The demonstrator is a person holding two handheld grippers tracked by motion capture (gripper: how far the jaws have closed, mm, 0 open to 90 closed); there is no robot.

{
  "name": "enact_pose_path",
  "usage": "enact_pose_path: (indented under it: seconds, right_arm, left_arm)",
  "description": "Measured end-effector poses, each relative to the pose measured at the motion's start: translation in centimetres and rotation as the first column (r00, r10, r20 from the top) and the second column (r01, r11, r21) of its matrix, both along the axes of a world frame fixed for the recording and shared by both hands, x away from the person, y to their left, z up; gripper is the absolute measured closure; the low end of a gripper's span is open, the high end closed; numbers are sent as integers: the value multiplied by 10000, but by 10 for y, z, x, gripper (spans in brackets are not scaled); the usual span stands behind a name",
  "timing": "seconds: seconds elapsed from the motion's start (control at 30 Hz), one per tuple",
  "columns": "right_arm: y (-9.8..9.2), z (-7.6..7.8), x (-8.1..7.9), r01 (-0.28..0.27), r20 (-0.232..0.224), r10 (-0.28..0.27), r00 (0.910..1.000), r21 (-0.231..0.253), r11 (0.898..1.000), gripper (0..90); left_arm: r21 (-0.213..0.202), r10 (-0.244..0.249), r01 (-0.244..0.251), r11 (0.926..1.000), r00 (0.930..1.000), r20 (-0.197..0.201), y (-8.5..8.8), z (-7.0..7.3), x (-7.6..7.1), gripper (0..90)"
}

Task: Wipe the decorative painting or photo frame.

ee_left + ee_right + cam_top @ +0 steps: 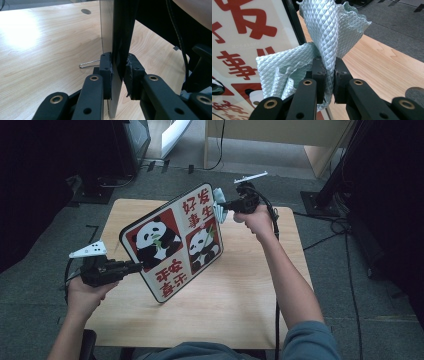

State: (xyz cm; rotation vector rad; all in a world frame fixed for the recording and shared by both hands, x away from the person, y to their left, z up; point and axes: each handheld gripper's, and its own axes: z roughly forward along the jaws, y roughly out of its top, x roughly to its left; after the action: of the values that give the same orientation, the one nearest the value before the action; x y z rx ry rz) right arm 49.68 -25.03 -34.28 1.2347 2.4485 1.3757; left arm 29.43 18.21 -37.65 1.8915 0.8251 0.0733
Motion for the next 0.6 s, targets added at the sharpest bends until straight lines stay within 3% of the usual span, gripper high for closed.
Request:
enact_pose_path:
  seconds: [0.13, 0.33, 0.43, 0.6]
  right_arm:
    - [-1, -4, -2, 2, 126, -5, 9999, 236, 9997, 827]
    - [-7, -16, -1, 6, -265, 9, 9996, 592, 9982, 827]
    - [-8, -22, -3, 45, -128, -35, 9999, 762, 9971, 827]
    - [-10, -29, -4, 98, -347, -69, 9994, 838, 9964, 827]
  left_arm:
    - [-9, -13, 13, 10000, 10000, -1, 0, 0, 0, 784]
    - [-40, -1, 1, 10000, 10000, -1, 0, 0, 0, 783]
    - [-40, -13, 13, 10000, 10000, -3, 0, 0, 1, 783]
    - [-28, -22, 22, 10000, 10000, 2, 0, 0, 1, 783]
